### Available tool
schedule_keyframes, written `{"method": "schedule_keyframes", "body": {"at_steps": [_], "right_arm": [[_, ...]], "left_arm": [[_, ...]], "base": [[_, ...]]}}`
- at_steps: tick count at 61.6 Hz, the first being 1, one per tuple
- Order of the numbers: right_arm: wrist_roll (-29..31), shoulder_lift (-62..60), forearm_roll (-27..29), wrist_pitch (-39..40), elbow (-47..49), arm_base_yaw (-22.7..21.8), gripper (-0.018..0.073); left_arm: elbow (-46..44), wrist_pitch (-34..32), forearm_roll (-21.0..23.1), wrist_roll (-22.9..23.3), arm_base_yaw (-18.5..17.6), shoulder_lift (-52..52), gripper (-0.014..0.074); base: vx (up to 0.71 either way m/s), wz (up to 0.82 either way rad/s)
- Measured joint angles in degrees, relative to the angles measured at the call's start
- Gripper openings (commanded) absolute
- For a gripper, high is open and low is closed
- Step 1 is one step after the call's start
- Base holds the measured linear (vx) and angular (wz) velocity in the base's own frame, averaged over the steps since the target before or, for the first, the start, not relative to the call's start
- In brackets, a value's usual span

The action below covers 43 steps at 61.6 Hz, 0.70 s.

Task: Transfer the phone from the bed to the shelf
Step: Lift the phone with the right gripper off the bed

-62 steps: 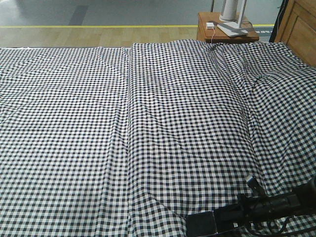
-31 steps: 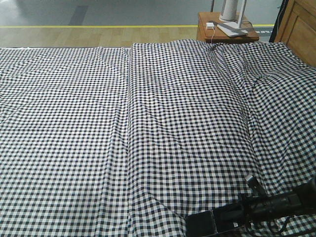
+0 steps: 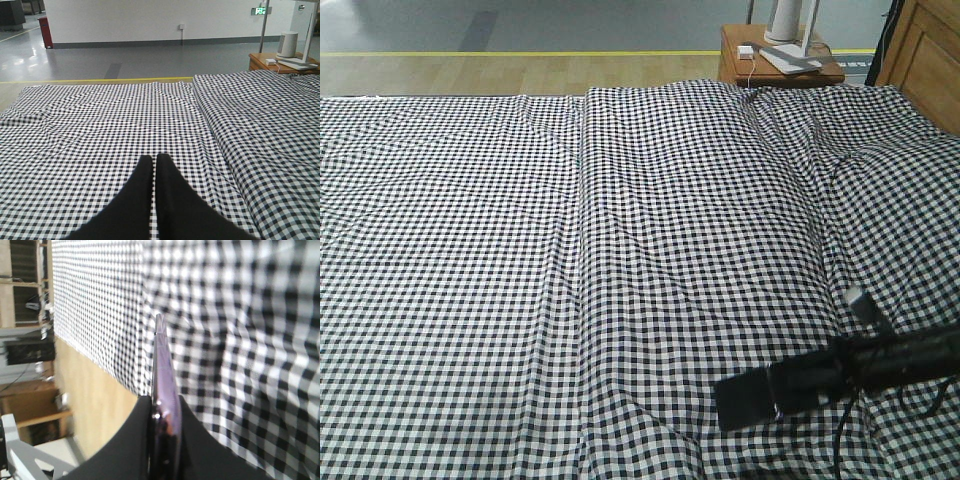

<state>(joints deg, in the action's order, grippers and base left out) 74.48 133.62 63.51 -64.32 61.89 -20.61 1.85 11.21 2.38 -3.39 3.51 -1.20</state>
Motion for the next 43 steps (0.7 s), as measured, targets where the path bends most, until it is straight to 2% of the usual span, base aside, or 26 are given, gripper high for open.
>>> {"method": "schedule_keyframes", "body": {"at_steps": [16,43], "right_arm": [[-7.4,-17.7,-4.3,-1.0,-1.0,0.1,-0.0004],[-10.3,-42.7,-4.7,-3.2,-1.3,0.4,-0.0002]], "left_arm": [[0.0,0.0,0.0,0.0,0.0,0.0,0.0001],[0.0,0.0,0.0,0.0,0.0,0.0,0.0001]], "base": [[0.00,0.00],[0.00,0.00]]}}
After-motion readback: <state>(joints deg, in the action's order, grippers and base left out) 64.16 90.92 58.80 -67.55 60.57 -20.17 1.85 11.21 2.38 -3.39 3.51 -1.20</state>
